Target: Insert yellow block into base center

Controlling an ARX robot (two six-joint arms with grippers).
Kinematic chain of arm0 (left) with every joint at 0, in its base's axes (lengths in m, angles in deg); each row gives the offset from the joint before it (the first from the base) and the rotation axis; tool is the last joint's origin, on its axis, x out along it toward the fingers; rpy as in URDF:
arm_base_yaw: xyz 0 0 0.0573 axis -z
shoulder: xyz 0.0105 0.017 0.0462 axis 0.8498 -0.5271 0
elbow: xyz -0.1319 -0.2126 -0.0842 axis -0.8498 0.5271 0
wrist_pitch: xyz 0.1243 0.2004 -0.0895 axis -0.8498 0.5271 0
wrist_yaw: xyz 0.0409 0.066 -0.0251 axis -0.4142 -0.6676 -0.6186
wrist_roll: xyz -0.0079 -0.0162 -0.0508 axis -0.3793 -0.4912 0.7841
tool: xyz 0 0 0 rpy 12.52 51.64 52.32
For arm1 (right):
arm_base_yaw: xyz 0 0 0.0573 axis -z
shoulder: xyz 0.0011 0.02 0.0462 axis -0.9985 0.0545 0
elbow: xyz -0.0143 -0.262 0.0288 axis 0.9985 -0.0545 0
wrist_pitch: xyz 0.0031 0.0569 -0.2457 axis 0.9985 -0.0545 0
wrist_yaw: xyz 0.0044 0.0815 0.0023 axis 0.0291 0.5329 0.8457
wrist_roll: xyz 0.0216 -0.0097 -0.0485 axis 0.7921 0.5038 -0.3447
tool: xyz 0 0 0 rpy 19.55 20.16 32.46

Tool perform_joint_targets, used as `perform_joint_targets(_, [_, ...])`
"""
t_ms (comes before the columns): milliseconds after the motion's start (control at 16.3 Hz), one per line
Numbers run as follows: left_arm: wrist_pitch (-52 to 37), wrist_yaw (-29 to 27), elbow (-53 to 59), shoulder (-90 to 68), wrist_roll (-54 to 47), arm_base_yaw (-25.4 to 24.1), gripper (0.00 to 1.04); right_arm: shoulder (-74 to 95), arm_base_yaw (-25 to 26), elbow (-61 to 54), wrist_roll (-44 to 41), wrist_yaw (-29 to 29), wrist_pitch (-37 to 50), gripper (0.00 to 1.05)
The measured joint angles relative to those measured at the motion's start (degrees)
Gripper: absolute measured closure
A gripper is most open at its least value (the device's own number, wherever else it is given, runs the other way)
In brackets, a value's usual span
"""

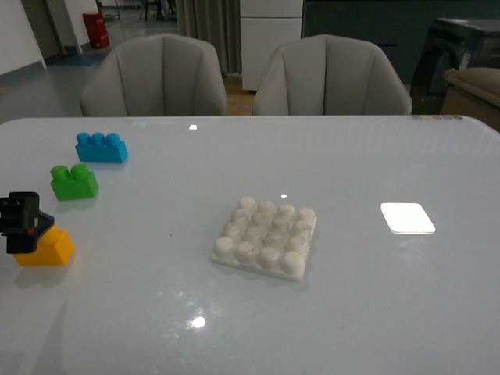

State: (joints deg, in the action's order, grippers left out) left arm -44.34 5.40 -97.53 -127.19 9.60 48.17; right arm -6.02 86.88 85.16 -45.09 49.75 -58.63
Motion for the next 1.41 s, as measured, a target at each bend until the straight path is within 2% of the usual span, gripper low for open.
perform_joint_targets(614, [3.0, -0.5, -6.8, -6.0, 4.8, -1.9, 0.07, 0.0, 0.0, 0.0, 0.0, 0.0, 0.0, 0.06])
perform_joint_targets(1412, [1.8, 0.2, -6.8, -8.9, 5.3, 0.1, 0.07, 0.0, 0.0, 0.0, 0.0, 0.0, 0.0, 0.06])
